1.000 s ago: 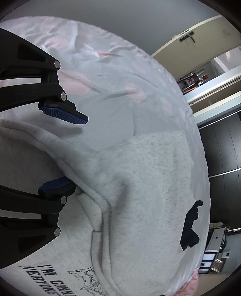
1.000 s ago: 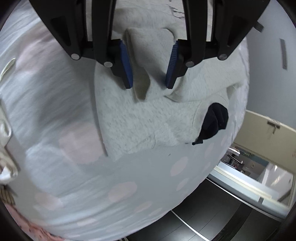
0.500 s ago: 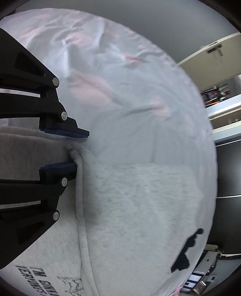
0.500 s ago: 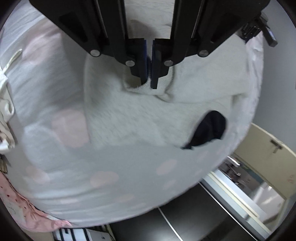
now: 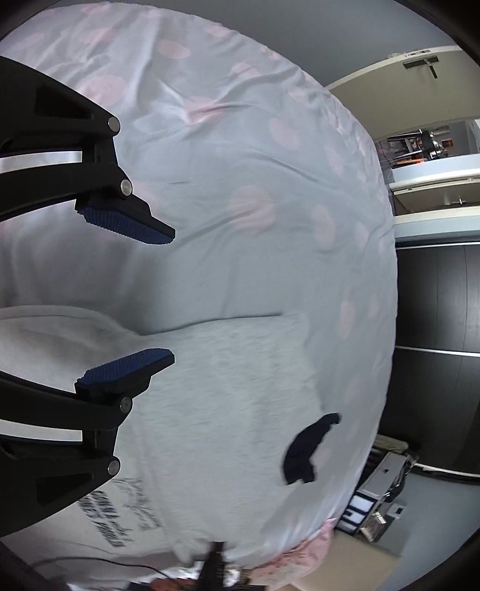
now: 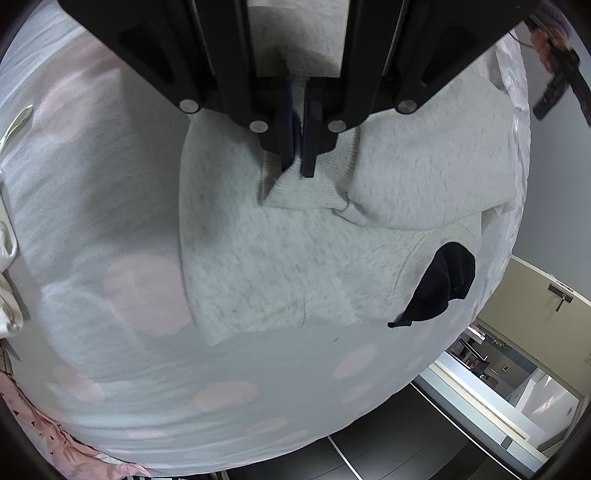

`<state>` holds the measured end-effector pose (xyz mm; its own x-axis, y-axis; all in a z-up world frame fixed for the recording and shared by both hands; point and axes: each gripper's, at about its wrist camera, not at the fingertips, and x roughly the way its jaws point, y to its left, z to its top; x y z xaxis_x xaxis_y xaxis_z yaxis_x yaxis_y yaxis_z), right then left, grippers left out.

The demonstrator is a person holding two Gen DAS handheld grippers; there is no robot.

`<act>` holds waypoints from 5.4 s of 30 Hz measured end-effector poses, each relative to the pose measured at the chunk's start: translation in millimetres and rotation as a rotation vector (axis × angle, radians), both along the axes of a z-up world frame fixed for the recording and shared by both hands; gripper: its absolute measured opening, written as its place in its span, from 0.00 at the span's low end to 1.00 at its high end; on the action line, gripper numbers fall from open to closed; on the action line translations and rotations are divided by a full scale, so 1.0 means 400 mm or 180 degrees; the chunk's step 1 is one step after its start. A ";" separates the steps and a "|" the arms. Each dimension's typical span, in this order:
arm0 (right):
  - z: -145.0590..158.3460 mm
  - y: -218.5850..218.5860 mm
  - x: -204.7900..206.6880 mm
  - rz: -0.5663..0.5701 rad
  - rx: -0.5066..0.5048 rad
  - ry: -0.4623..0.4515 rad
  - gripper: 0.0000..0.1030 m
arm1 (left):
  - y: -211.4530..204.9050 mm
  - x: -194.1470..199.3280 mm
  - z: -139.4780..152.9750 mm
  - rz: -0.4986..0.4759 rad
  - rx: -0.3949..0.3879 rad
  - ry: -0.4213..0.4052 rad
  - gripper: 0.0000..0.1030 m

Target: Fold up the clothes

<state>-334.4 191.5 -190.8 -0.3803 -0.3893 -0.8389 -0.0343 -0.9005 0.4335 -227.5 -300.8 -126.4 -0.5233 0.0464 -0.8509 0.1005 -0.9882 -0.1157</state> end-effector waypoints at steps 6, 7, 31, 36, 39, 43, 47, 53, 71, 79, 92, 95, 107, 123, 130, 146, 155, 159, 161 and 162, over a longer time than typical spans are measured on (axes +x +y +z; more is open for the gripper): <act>0.004 -0.004 0.005 0.0074 0.0054 0.0030 0.05 | -0.061 -0.171 -0.030 0.0164 0.0741 -0.0031 0.59; 0.004 -0.004 0.006 0.0093 0.0060 0.0036 0.05 | -0.068 -0.194 -0.043 0.0194 0.0833 -0.0031 0.59; -0.005 -0.013 0.000 0.0115 0.0119 0.0007 0.05 | -0.052 -0.266 -0.127 0.0631 0.1566 -0.0001 0.14; 0.089 -0.028 0.017 0.0103 0.0012 0.0345 0.03 | -0.060 -0.234 -0.032 0.0662 0.1115 0.0125 0.07; 0.143 -0.066 0.020 0.0203 -0.0126 0.0510 0.03 | -0.083 -0.226 0.002 0.0722 0.0735 0.0152 0.06; 0.164 -0.133 0.004 0.0308 0.0102 0.0691 0.03 | -0.174 -0.241 -0.033 0.1133 0.0528 0.0016 0.00; 0.084 -0.126 -0.035 0.0168 0.0367 0.0419 0.03 | -0.193 -0.223 -0.049 0.1138 0.0427 -0.0071 0.00; 0.014 -0.085 -0.031 0.0106 0.0203 0.0170 0.09 | -0.155 -0.167 -0.050 0.0808 0.0322 -0.0142 0.04; 0.082 0.246 0.416 -0.0296 0.0517 -0.0226 0.20 | 0.075 0.235 -0.060 0.0394 -0.0332 -0.0660 0.38; 0.018 0.328 0.594 -0.0566 0.0169 -0.0331 0.23 | 0.120 0.390 -0.090 0.0570 -0.0062 -0.0820 0.45; 0.043 0.313 0.546 -0.0394 0.0321 0.0255 0.23 | 0.127 0.419 -0.116 0.0811 -0.0082 -0.0660 0.45; 0.044 0.280 0.507 -0.0210 0.0561 0.0409 0.23 | 0.120 0.401 -0.125 0.0874 -0.0119 -0.0632 0.45; -0.007 0.175 0.303 0.0421 0.0968 0.0696 0.23 | 0.099 0.332 -0.178 0.1017 -0.0185 -0.0684 0.45; 0.031 0.144 0.299 0.0596 0.1015 0.1088 0.04 | 0.097 0.302 -0.193 0.0968 -0.0339 -0.0536 0.47; -0.007 0.160 0.306 0.0302 0.1137 0.0610 0.03 | 0.075 0.301 -0.197 0.0975 -0.0278 -0.0516 0.47; 0.060 0.255 0.308 -0.0169 0.0025 0.0357 0.12 | 0.069 0.305 -0.194 0.0969 -0.0211 -0.0489 0.47; 0.059 0.235 0.408 -0.0231 0.0063 0.0220 0.20 | 0.082 0.328 -0.181 0.0937 -0.0057 -0.0561 0.47; 0.067 0.258 0.518 -0.0306 0.0158 0.0084 0.32 | 0.098 0.368 -0.153 0.0875 0.0034 -0.0555 0.47; 0.061 0.261 0.553 -0.0283 0.0222 -0.0048 0.33 | 0.105 0.389 -0.139 0.0844 0.0082 -0.0550 0.51; 0.063 0.263 0.568 -0.0274 0.0219 -0.0079 0.34 | 0.109 0.400 -0.131 0.0829 0.0107 -0.0547 0.56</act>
<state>-107.2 296.7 -165.6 -0.3887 -0.2973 -0.8721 -0.1230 -0.9213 0.3689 -67.6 -257.3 -178.9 -0.3699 -0.0407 -0.9282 0.3705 -0.9226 -0.1072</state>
